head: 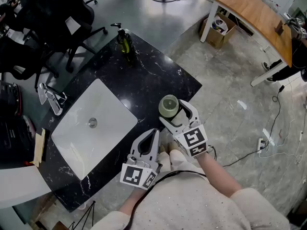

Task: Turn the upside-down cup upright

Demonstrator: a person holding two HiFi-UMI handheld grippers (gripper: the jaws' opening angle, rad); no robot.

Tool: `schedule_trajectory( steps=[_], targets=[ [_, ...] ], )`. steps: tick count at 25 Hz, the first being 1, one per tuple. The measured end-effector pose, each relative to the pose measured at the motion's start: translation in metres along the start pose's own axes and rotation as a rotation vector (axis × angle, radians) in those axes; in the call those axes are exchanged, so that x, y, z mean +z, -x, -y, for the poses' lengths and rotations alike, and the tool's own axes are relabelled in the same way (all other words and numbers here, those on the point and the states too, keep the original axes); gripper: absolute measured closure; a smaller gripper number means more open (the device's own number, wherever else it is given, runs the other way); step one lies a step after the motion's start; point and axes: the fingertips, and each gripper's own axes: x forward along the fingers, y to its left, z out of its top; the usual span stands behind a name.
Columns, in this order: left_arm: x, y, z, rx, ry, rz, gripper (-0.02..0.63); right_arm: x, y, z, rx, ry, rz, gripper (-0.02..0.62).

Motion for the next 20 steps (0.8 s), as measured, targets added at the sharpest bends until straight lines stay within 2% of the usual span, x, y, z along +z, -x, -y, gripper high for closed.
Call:
schedule_trajectory(
  steps=[7, 14, 17, 20],
  targets=[
    [0.006, -0.004, -0.012, 0.038, -0.025, 0.005, 0.600, -0.002, -0.012, 0.003, -0.006, 0.021, -0.001, 0.247],
    [0.007, -0.002, -0.014, 0.066, -0.046, 0.003, 0.600, -0.004, -0.015, 0.000, 0.026, 0.050, -0.012, 0.250],
    [0.008, -0.002, -0.017, 0.072, -0.045, 0.004, 0.600, -0.005, -0.014, 0.001, 0.028, 0.036, -0.035, 0.252],
    [0.008, -0.002, -0.019, 0.081, -0.048, 0.008, 0.600, -0.004, -0.013, 0.003, 0.045, -0.036, -0.041, 0.253]
  ],
)
